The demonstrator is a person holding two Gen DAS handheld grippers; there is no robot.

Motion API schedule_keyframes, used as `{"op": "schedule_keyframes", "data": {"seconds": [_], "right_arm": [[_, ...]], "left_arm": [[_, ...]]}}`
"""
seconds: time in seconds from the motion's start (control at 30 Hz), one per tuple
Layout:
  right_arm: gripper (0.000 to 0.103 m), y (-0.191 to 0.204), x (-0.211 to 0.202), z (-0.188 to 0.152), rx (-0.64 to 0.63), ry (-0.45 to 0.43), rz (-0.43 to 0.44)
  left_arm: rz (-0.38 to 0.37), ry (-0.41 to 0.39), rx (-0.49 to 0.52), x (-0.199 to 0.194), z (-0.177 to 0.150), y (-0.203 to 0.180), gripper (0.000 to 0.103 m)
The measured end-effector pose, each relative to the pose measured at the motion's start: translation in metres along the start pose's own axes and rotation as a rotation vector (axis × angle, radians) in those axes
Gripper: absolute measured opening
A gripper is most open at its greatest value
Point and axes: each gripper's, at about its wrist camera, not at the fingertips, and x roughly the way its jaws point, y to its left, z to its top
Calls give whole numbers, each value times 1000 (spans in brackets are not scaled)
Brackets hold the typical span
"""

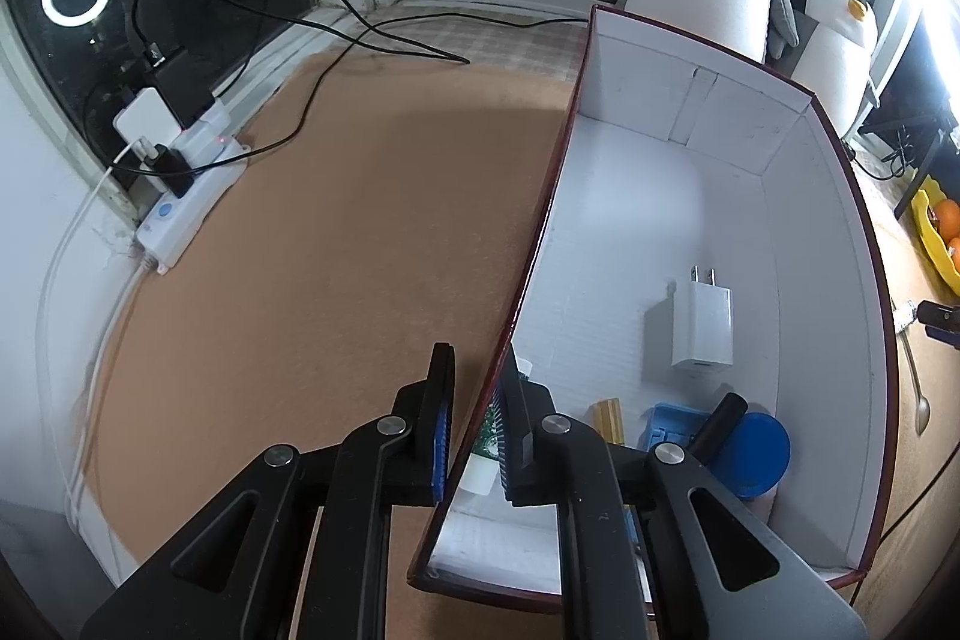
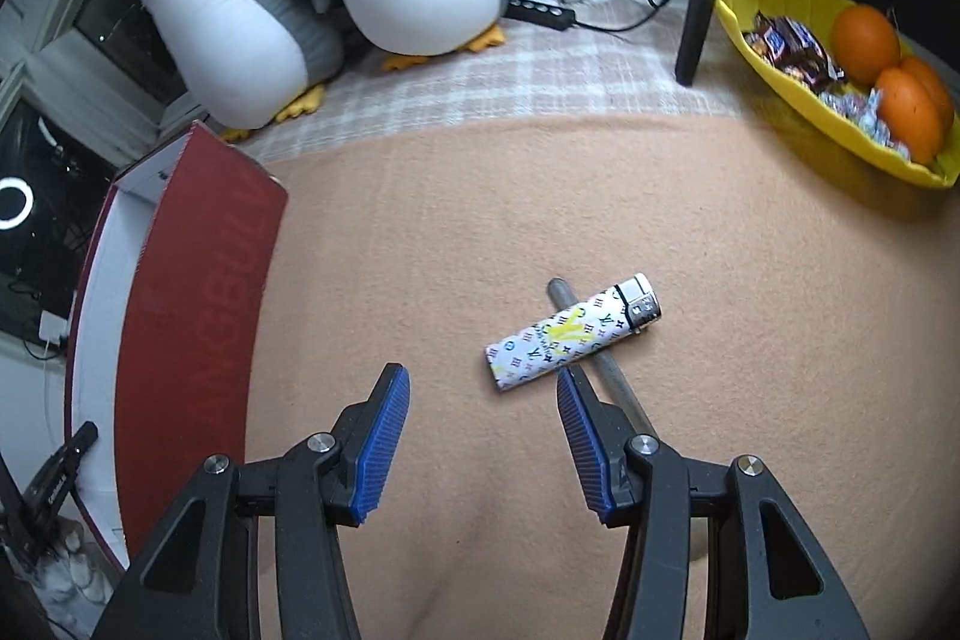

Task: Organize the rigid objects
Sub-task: 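Move the right gripper to the patterned lighter on the table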

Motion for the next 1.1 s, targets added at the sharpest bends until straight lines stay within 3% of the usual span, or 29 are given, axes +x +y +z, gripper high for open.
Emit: {"op": "schedule_keyframes", "data": {"seconds": [0.27,0.5,0.87,1.03,1.1], "right_arm": [[47,-34,24,12,142,66,56],[46,-37,38,22,143,90,46],[36,-1,60,36,9,130,-15],[35,22,66,33,-118,122,-100],[26,31,69,30,-176,113,-141]], "left_arm": [[2,4,-8,0,1,0,11],[-1,6,-12,1,1,1,11],[-4,6,-15,1,1,1,11],[-5,5,-16,1,0,1,11],[-5,6,-17,1,1,1,11]]}}
